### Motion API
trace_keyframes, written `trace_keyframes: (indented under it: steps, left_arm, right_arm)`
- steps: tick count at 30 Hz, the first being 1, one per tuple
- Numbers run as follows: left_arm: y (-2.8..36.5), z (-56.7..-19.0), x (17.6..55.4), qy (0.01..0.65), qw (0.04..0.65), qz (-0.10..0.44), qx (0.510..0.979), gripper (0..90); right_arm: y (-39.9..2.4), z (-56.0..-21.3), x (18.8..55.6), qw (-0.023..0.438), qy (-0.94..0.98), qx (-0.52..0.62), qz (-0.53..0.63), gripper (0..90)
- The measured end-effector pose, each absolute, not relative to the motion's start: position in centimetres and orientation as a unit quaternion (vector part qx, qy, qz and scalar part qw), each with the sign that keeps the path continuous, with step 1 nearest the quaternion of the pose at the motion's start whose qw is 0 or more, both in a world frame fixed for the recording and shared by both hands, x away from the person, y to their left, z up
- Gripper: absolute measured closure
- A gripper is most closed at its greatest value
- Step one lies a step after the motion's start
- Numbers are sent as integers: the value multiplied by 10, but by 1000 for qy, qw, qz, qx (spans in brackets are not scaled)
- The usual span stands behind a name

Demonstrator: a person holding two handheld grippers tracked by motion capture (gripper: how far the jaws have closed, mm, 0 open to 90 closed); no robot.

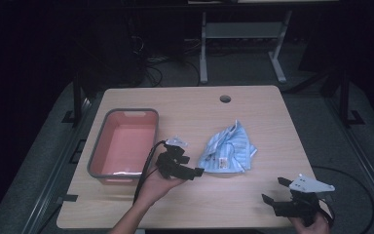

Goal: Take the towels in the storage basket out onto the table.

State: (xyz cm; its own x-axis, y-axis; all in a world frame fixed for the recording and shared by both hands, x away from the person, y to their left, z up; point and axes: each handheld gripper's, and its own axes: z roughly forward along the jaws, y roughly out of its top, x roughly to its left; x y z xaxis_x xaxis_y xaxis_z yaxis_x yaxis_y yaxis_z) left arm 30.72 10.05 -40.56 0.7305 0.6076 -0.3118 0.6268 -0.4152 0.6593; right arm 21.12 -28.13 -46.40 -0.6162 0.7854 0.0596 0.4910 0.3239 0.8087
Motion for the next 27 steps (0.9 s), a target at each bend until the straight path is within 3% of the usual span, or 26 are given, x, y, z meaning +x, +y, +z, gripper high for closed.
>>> trace_keyframes:
  steps: [21, 27]
  left_arm:
    - [110, -430, 253, 350, 409, -7, 842, 237]
    - [114, -441, 241, 345, 383, -15, 857, 252]
  right_arm:
    - [-281, -463, 204, 180, 792, 405, 421, 143]
    - [-280, -463, 201, 181, 792, 404, 422, 143]
